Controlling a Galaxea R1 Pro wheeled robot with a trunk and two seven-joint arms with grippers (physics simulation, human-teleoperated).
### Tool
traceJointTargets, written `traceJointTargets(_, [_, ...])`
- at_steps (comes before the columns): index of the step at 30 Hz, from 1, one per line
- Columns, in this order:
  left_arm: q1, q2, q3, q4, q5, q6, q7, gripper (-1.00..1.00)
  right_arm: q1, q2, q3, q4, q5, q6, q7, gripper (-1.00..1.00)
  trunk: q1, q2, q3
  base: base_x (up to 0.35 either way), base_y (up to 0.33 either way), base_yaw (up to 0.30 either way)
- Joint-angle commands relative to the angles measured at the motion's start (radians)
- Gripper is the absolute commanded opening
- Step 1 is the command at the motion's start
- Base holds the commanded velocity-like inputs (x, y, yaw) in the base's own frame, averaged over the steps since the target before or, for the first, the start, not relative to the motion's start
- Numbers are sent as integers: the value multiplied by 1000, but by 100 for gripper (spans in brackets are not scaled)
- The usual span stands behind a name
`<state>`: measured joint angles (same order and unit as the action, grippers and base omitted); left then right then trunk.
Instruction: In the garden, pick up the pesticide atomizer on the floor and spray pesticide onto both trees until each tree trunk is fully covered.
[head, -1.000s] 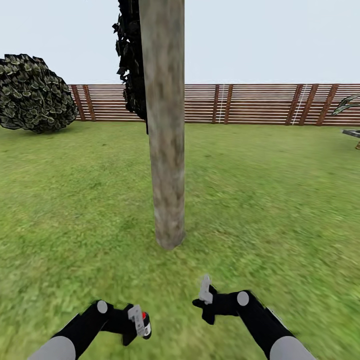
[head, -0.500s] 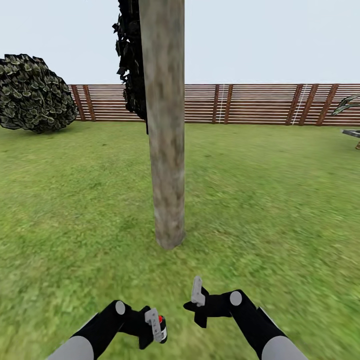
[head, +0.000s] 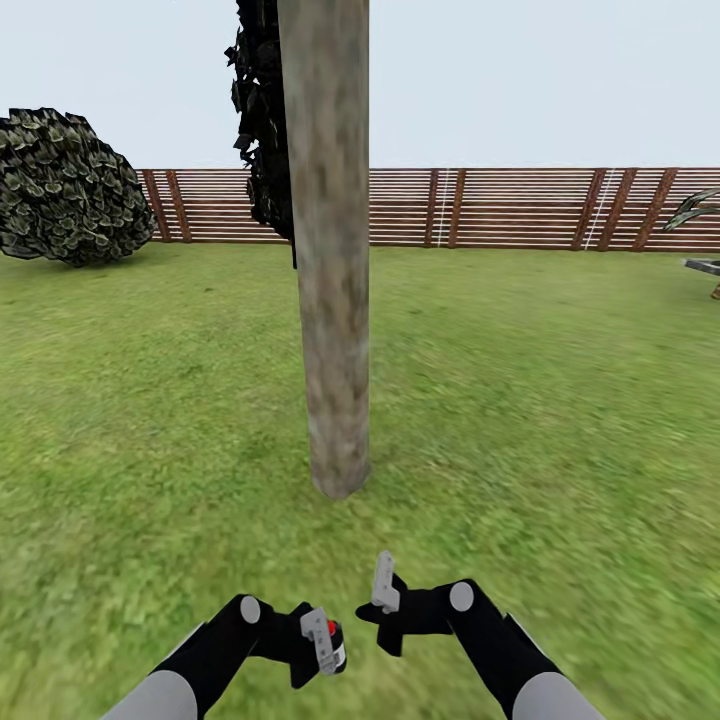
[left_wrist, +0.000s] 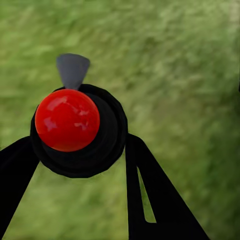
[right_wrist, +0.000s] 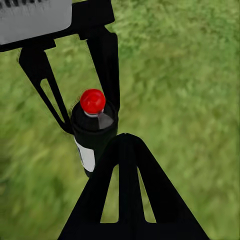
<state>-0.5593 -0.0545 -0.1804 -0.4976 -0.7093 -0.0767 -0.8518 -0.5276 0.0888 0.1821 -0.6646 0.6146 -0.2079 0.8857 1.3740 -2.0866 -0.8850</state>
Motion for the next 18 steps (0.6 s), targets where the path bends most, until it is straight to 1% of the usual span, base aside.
traceJointTargets(1, [0,0,1,-2,-9,-8,-1,-100,0,2,-1,-1,10,-6,1,-100,0,0,-1,0,0,0])
traceJointTargets(6, [-2,-2,1,-4,-6,-9,-1,-100,0,5,-1,-1,10,-7,1,-100,0,0,-1,0,0,0])
traceJointTargets(18, [-5,-16,1,-4,0,-12,-10,-100,0,5,-2,0,11,-7,0,-100,0,0,-1,0,0,0])
